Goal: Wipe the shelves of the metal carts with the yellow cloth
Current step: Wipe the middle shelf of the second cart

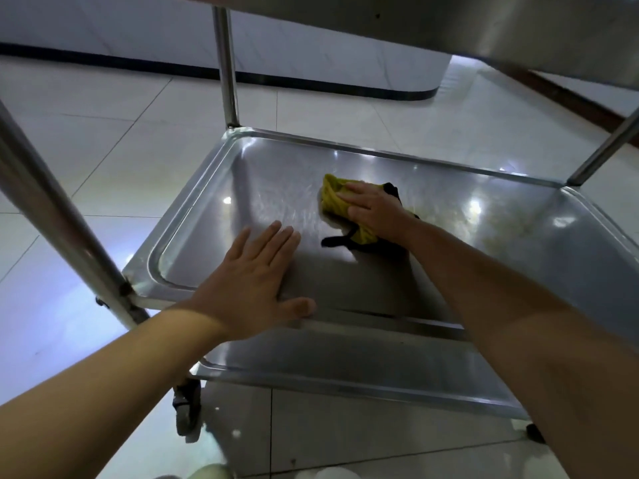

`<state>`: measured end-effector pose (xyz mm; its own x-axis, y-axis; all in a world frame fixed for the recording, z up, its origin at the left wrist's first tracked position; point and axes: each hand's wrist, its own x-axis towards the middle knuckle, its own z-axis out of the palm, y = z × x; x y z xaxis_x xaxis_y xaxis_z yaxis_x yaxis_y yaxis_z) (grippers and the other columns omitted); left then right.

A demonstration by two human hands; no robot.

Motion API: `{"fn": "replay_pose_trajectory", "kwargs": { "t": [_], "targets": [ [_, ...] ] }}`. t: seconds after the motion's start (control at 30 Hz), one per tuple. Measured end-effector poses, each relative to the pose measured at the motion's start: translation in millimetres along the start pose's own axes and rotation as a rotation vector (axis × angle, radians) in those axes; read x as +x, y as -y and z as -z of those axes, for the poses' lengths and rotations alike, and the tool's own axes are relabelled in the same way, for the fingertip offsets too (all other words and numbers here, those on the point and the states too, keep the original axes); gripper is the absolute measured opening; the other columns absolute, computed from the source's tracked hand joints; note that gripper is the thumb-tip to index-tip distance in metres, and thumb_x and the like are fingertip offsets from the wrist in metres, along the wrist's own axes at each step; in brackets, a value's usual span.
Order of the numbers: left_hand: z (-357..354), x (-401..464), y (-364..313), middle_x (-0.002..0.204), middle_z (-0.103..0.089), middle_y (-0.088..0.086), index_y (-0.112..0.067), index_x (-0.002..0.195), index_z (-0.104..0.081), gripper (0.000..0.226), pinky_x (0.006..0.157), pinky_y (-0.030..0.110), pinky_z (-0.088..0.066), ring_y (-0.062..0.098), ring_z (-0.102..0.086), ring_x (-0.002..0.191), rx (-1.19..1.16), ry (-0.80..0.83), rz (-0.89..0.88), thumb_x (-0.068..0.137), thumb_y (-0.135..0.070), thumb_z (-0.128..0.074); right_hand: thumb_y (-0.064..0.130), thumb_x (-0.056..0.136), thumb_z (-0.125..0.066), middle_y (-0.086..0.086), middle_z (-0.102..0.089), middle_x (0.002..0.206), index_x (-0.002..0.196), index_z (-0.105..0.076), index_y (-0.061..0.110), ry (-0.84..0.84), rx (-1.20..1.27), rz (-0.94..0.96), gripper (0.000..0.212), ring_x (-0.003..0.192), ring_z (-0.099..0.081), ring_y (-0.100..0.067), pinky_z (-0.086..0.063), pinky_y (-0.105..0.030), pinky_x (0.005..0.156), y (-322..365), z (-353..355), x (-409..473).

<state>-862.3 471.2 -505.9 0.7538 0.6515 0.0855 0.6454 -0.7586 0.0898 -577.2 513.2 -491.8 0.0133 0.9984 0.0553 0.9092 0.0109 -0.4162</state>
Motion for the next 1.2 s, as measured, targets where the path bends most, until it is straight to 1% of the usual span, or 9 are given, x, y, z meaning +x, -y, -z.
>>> {"fn": "replay_pose_trajectory", "kwargs": {
  "t": [0.2, 0.37, 0.53, 0.7, 0.9, 1.03, 1.1, 1.13, 1.2],
  "targets": [
    [1.5, 5.5, 16.6, 0.147, 0.028, -0.011, -0.026, 0.143, 0.023, 0.11, 0.113, 0.034, 0.022, 0.004, 0.037, 0.133, 0.051, 0.025, -0.051, 0.063, -0.093, -0.011, 0.035, 0.1, -0.043, 0.007, -0.026, 0.157, 0.143, -0.043, 0.033, -0.051, -0.118, -0.17, 0.043, 0.144, -0.02, -0.017, -0.013, -0.031, 0.115, -11.2, 11.4, 33.4],
    [7.1, 7.0, 31.0, 0.145, 0.026, -0.01, -0.022, 0.149, 0.014, 0.12, 0.109, 0.029, 0.026, -0.001, 0.042, 0.125, 0.066, 0.06, -0.018, 0.057, -0.096, -0.005, 0.034, 0.099, -0.043, 0.008, -0.025, 0.157, 0.141, -0.044, 0.037, -0.029, -0.12, -0.137, 0.043, 0.144, -0.019, -0.018, -0.017, -0.043, 0.117, 5.2, -0.8, 15.5],
    [16.1, 0.6, 34.0, 0.145, 0.024, -0.009, -0.02, 0.151, 0.01, 0.121, 0.111, 0.028, 0.023, 0.002, 0.033, 0.131, 0.077, 0.086, -0.005, 0.055, -0.093, -0.001, 0.03, 0.098, -0.046, 0.008, -0.023, 0.157, 0.142, -0.043, 0.035, 0.041, -0.086, -0.026, 0.044, 0.145, -0.016, -0.016, -0.014, -0.047, 0.116, 30.8, -9.1, -31.9],
    [21.0, -6.2, 31.4, 0.151, 0.018, -0.009, -0.017, 0.152, 0.006, 0.125, 0.115, 0.032, 0.017, 0.002, 0.027, 0.136, 0.095, 0.111, 0.003, 0.053, -0.094, 0.001, 0.028, 0.097, -0.051, 0.013, -0.021, 0.157, 0.141, -0.044, 0.034, 0.119, 0.014, 0.054, 0.045, 0.146, -0.01, -0.009, -0.008, -0.04, 0.117, 50.8, -16.6, -83.8],
    [19.6, -10.3, 34.1, 0.159, 0.009, -0.001, -0.016, 0.152, 0.006, 0.132, 0.116, 0.032, 0.015, 0.001, 0.025, 0.134, 0.123, 0.15, 0.007, 0.047, -0.096, 0.013, 0.014, 0.095, -0.057, 0.018, -0.025, 0.151, 0.135, -0.051, 0.03, 0.166, 0.159, 0.17, 0.043, 0.144, -0.017, -0.007, -0.008, -0.033, 0.12, 43.7, -18.9, -131.8],
    [21.8, -15.5, 36.1, 0.159, 0.013, -0.001, -0.017, 0.151, 0.01, 0.134, 0.115, 0.032, 0.015, 0.0, 0.025, 0.132, 0.098, 0.198, 0.031, 0.043, -0.097, 0.018, 0.017, 0.095, -0.056, 0.016, -0.026, 0.15, 0.134, -0.044, 0.036, 0.188, 0.237, 0.126, 0.044, 0.143, -0.022, -0.01, -0.015, -0.033, 0.119, 20.8, -3.9, -131.6],
    [23.2, -16.4, 37.7, 0.159, 0.013, 0.0, -0.018, 0.151, 0.011, 0.136, 0.115, 0.032, 0.016, -0.001, 0.024, 0.131, 0.091, 0.223, 0.045, 0.041, -0.096, 0.02, 0.017, 0.096, -0.055, 0.005, -0.031, 0.152, 0.138, -0.045, 0.025, 0.113, 0.24, 0.048, 0.044, 0.141, -0.028, -0.014, -0.021, -0.037, 0.119, 9.5, 4.5, -124.5],
    [23.7, -16.6, 38.5, 0.159, 0.013, 0.0, -0.018, 0.151, 0.011, 0.136, 0.115, 0.032, 0.016, -0.001, 0.024, 0.13, 0.094, 0.232, 0.047, 0.04, -0.096, 0.02, 0.014, 0.097, -0.054, 0.0, -0.032, 0.153, 0.14, -0.046, 0.02, 0.075, 0.213, 0.01, 0.044, 0.14, -0.029, -0.016, -0.022, -0.039, 0.118, 4.5, 6.8, -120.4],
    [24.4, -16.4, 41.1, 0.158, 0.015, 0.0, -0.018, 0.151, 0.013, 0.136, 0.114, 0.032, 0.016, -0.002, 0.024, 0.13, 0.109, 0.241, 0.048, 0.04, -0.096, 0.022, 0.017, 0.098, -0.051, 0.0, -0.03, 0.154, 0.141, -0.045, 0.023, 0.033, 0.073, -0.035, 0.044, 0.142, -0.027, -0.018, -0.019, -0.036, 0.117, 3.1, 7.0, -115.7]
  ]
}}
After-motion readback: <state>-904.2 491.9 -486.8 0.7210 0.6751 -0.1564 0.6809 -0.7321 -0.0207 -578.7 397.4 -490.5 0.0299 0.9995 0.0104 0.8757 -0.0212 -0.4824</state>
